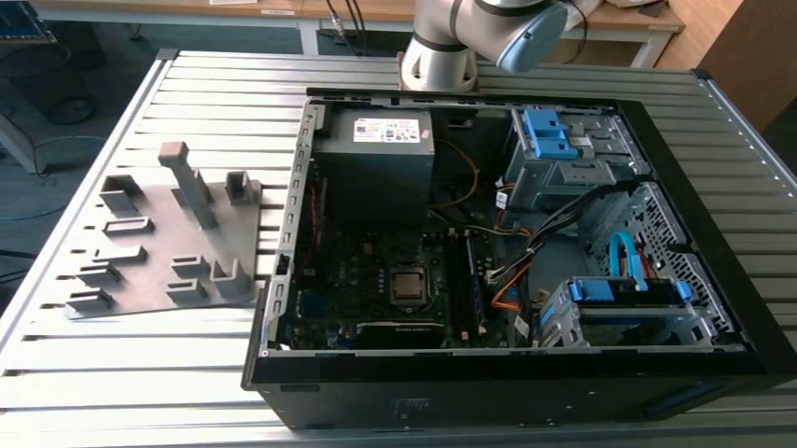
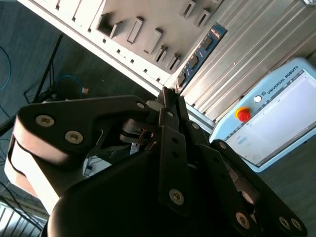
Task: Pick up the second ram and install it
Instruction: 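Pick up the second ram and move it above second insertion slot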
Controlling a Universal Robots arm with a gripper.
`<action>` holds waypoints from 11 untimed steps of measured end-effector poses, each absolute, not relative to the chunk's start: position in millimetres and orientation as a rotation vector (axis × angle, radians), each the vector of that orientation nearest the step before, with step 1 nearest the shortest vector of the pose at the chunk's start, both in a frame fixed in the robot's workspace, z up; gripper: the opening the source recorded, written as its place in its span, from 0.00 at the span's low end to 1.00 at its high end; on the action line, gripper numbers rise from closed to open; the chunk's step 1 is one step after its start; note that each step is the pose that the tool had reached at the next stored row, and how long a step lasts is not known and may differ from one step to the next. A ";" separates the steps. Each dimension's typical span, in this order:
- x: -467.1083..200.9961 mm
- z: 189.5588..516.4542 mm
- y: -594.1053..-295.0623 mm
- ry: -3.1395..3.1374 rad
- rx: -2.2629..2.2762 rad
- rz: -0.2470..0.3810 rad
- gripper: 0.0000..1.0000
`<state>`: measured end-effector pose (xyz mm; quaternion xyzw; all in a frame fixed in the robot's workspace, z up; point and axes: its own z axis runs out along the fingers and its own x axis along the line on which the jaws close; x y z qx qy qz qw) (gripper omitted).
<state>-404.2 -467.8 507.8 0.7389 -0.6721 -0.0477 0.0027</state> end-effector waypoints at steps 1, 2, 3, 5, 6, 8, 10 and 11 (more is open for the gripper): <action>-404.2 507.8 -467.8 -2.108 2.318 -0.150 0.14; -404.2 507.8 -467.8 -2.108 2.318 -0.150 0.14; -404.1 507.8 -467.8 -2.108 2.318 -0.150 0.14; -404.1 507.5 -467.8 -2.108 2.318 -0.150 0.14; -402.8 506.9 -467.9 -2.108 2.318 -0.150 0.14; -395.2 504.7 -467.9 -2.108 2.317 -0.151 0.14; -385.7 501.3 -467.9 -2.108 2.317 -0.152 0.14; -381.3 499.7 -467.9 -2.108 2.317 -0.152 0.14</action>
